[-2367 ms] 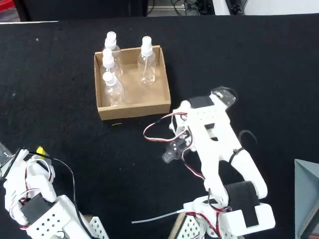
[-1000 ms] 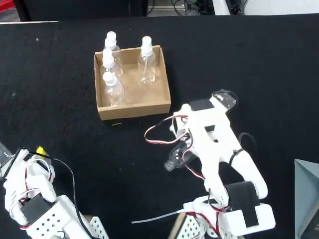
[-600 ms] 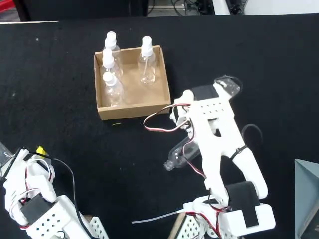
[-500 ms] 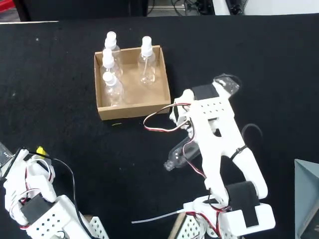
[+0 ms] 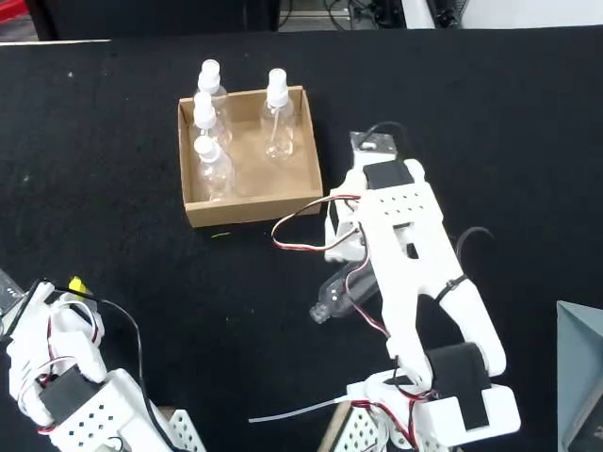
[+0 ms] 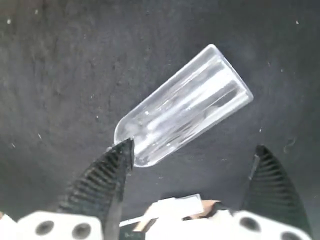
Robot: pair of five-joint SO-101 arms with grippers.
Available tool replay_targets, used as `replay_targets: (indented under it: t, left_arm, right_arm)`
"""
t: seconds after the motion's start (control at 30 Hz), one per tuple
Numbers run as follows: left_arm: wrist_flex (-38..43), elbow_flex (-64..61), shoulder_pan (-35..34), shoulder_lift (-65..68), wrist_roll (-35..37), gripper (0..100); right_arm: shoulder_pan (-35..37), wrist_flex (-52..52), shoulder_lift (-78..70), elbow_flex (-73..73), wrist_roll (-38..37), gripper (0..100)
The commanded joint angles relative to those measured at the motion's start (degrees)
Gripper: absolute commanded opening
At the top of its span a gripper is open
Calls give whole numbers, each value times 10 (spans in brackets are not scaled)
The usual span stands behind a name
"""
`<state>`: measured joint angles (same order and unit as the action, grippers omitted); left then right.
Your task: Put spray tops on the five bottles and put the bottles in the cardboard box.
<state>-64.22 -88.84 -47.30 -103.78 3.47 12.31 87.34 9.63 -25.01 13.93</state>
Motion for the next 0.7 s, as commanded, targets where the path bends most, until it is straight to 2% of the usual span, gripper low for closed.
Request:
replay_targets:
  t: [0.0, 0.37, 0.67]
  left_arm:
    - [-4, 8, 0, -8, -3, 236]
    - [-4, 8, 0, -8, -3, 236]
    - [-4, 8, 0, -8, -3, 236]
  right_arm:
    - [-16, 6, 39, 39, -77, 304]
    - [-15, 23, 39, 40, -339, 304]
    - [-16, 74, 39, 39, -669, 306]
